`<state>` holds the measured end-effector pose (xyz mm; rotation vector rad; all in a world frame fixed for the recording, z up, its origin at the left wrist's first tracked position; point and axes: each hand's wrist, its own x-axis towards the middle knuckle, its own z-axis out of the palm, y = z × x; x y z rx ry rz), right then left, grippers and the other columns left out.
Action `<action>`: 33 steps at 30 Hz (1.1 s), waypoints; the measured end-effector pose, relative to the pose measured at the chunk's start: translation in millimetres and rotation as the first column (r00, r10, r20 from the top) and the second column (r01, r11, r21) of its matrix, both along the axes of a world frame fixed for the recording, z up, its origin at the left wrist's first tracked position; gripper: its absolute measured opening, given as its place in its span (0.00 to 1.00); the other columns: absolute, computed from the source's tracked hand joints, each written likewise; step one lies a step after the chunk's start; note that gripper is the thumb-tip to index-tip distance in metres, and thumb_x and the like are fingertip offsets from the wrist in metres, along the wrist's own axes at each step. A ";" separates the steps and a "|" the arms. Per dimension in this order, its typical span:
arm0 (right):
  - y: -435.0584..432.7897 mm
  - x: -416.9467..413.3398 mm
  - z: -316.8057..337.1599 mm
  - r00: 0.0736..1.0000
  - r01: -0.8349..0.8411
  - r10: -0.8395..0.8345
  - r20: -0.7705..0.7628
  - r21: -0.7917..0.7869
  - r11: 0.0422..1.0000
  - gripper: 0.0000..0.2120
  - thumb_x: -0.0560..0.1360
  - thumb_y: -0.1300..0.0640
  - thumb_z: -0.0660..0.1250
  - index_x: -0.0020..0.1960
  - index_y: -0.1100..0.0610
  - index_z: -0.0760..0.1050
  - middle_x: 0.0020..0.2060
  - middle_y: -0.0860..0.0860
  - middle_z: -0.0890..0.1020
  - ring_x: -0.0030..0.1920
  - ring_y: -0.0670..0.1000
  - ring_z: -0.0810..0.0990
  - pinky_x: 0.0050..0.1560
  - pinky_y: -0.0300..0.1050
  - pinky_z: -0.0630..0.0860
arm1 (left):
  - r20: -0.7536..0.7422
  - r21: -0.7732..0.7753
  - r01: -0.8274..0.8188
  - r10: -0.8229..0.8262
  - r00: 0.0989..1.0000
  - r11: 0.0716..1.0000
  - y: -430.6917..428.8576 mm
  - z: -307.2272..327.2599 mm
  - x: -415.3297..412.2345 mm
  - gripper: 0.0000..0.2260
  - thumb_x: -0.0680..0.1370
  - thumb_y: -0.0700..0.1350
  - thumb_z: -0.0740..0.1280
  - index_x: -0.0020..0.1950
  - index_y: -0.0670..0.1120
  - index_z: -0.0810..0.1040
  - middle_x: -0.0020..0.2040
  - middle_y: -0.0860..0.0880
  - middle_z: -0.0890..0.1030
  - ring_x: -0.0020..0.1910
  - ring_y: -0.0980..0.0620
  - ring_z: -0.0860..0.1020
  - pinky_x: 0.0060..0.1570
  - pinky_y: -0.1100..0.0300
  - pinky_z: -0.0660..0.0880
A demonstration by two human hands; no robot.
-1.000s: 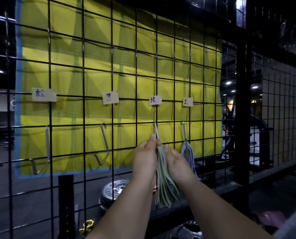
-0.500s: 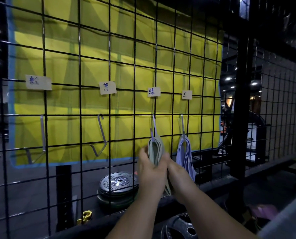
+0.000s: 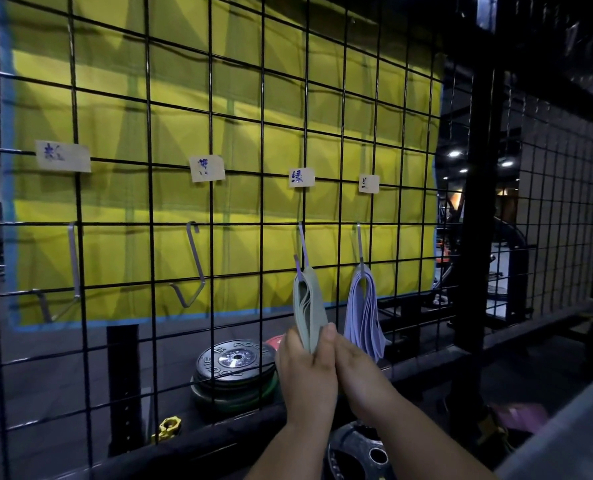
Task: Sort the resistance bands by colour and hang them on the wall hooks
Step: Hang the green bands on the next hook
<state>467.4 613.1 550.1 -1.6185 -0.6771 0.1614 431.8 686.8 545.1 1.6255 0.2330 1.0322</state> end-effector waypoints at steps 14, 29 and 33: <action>3.2 2.9 -14.9 0.981 0.173 -0.182 0.062 0.129 0.976 0.13 0.83 0.58 0.52 0.45 0.52 0.72 0.41 0.42 0.78 0.45 0.38 0.79 0.43 0.23 0.70 | 0.068 0.161 -0.038 0.027 0.997 0.986 -6.8 -32.9 -2.6 0.13 0.76 0.62 0.57 0.49 0.54 0.71 0.46 0.54 0.76 0.47 0.54 0.75 0.48 0.53 0.74; 2.3 -1.3 -29.6 0.987 0.100 -0.117 0.107 0.150 0.984 0.17 0.83 0.59 0.50 0.60 0.70 0.70 0.49 0.55 0.78 0.43 0.42 0.79 0.41 0.21 0.69 | -0.158 0.237 -0.017 0.056 0.986 0.971 -4.6 -36.6 -12.9 0.12 0.79 0.60 0.51 0.50 0.52 0.64 0.45 0.50 0.79 0.46 0.46 0.78 0.44 0.52 0.74; 3.6 -9.3 -23.3 0.989 0.125 -0.136 0.062 0.156 0.980 0.13 0.83 0.60 0.50 0.52 0.62 0.73 0.41 0.46 0.77 0.44 0.41 0.80 0.49 0.26 0.73 | -0.184 0.250 -0.016 0.064 0.981 0.968 -4.2 -36.6 -14.2 0.14 0.79 0.60 0.51 0.51 0.50 0.64 0.44 0.49 0.78 0.46 0.45 0.78 0.45 0.50 0.75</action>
